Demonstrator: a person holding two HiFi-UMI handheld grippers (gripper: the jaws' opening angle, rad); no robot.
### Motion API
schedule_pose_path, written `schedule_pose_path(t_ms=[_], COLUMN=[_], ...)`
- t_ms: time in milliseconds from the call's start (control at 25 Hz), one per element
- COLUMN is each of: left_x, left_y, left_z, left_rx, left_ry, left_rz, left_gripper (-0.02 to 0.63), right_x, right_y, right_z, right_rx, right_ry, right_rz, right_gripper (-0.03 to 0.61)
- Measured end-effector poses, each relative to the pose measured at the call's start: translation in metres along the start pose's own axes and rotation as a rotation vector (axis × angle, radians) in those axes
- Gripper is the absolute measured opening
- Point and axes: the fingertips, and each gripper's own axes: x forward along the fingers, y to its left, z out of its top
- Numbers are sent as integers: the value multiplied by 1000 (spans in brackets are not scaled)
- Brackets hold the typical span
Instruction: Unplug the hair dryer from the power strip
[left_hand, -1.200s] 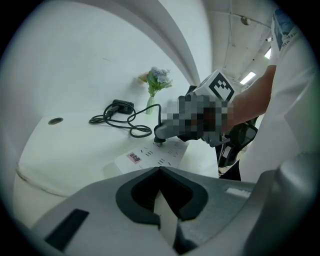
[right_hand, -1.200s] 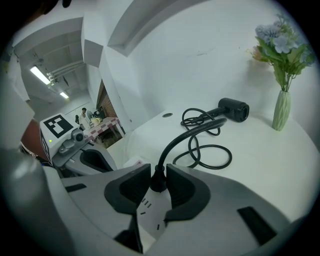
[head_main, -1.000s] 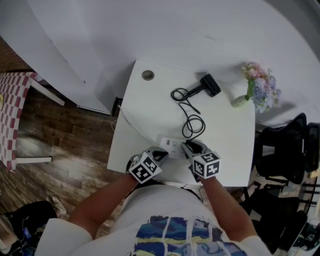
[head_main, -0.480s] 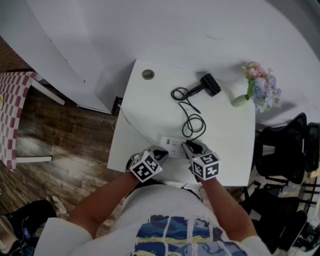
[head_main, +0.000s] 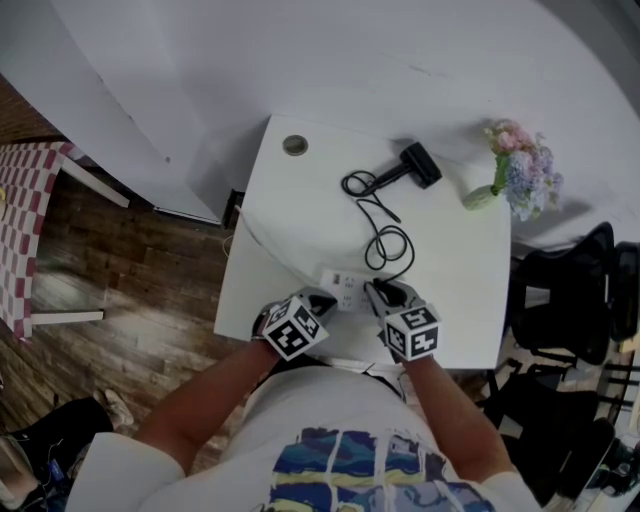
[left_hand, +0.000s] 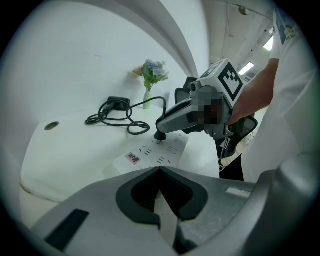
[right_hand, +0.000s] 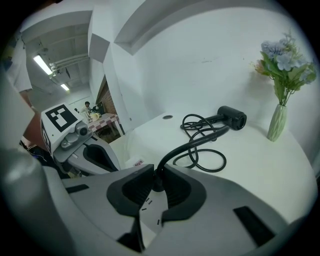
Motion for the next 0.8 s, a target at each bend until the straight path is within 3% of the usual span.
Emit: schedule_pose_path(t_ms=[480,800], left_x=[-2,2], left_y=[0,-1], left_z=[1,0], left_rx=[22,21], left_ry=[44,67], left_rz=[12,8], left_gripper=[2,2], right_x=[-4,-16], right_y=[3,-3], right_z=[2,41], right_rx=[-20,-79], right_ry=[2,-84], right_rz=[-1,9], right_gripper=[49,51])
